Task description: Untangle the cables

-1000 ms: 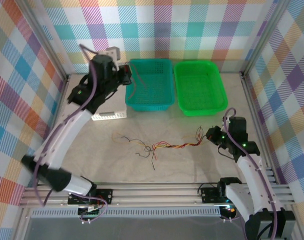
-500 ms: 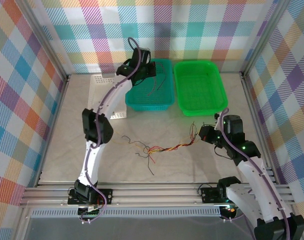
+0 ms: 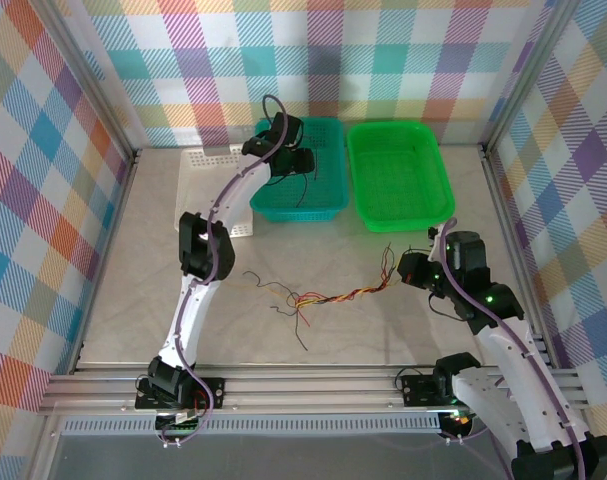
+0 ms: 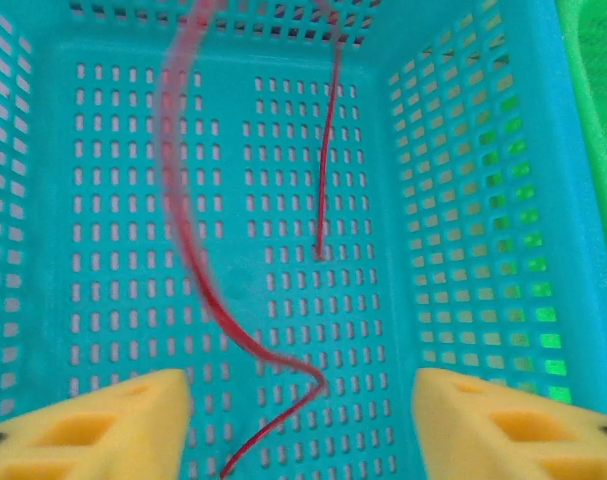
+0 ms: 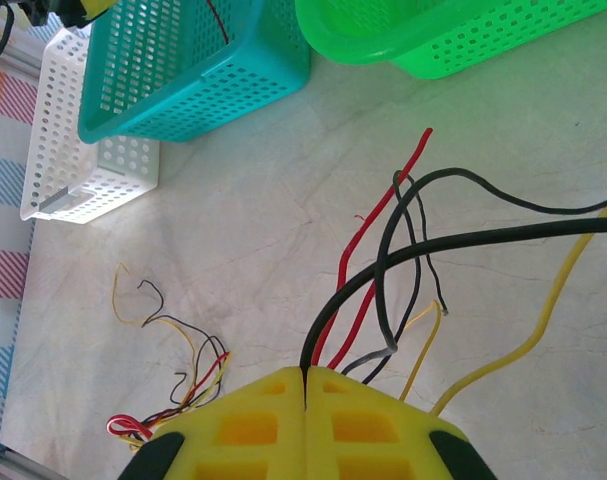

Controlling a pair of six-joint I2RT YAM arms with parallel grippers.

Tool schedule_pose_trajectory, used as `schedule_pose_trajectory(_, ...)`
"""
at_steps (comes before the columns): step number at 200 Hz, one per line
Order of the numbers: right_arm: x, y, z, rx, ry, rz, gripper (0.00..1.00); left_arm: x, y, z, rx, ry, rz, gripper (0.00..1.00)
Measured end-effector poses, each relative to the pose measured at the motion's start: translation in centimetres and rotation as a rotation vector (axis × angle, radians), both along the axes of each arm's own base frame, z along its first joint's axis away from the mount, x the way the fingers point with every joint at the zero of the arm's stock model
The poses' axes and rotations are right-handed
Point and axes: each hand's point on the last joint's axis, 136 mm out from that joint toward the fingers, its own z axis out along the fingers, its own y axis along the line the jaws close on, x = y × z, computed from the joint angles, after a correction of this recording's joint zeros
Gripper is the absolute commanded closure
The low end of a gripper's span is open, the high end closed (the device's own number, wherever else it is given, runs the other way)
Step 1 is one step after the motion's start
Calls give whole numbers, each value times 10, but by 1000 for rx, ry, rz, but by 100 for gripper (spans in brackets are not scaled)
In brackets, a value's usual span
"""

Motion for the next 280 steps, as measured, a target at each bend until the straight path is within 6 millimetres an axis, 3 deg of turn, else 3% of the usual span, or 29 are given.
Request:
schedule_pose_trajectory(18, 1, 1, -2, -4, 6, 1, 100, -4, 1, 4, -8, 11, -8, 13)
schedule_pose_trajectory(35, 3, 2, -4, -9, 17, 4, 100, -8, 0, 17, -28, 7, -17, 10)
schedule_pose_trajectory(77, 10, 8, -1, -2, 21, 19, 100, -34, -3, 83, -127, -41, -56, 10)
schedule_pose_trajectory(108, 16, 18, 16, 45, -13, 54, 100, -102, -7, 122, -264, -30, -121, 10)
schedule_pose_trajectory(128, 19, 24, 26, 75, -39, 78, 100, -154, -19, 132, -338, -28, -190, 11)
schedule_pose_trajectory(149, 20, 29, 30, 101, -50, 97, 100, -214, -46, 117, -391, 9, -303, 14)
schedule_pose_trajectory(167, 20, 33, 35, 124, -57, 108, 100, -263, -64, 84, -417, 96, -391, 20)
schedule_pose_trajectory(185, 20, 36, 38, 144, -63, 118, 100, -297, -66, 48, -420, 184, -429, 27)
schedule_pose_trajectory(212, 21, 40, 45, 174, -73, 126, 100, -330, -51, 20, -413, 248, -443, 36)
schedule_pose_trajectory(256, 25, 44, 51, 214, -77, 129, 100, -361, -27, 32, -423, 183, -480, 46)
schedule_pose_trajectory(280, 27, 46, 55, 237, -80, 129, 100, -372, -18, 19, -408, 196, -483, 47)
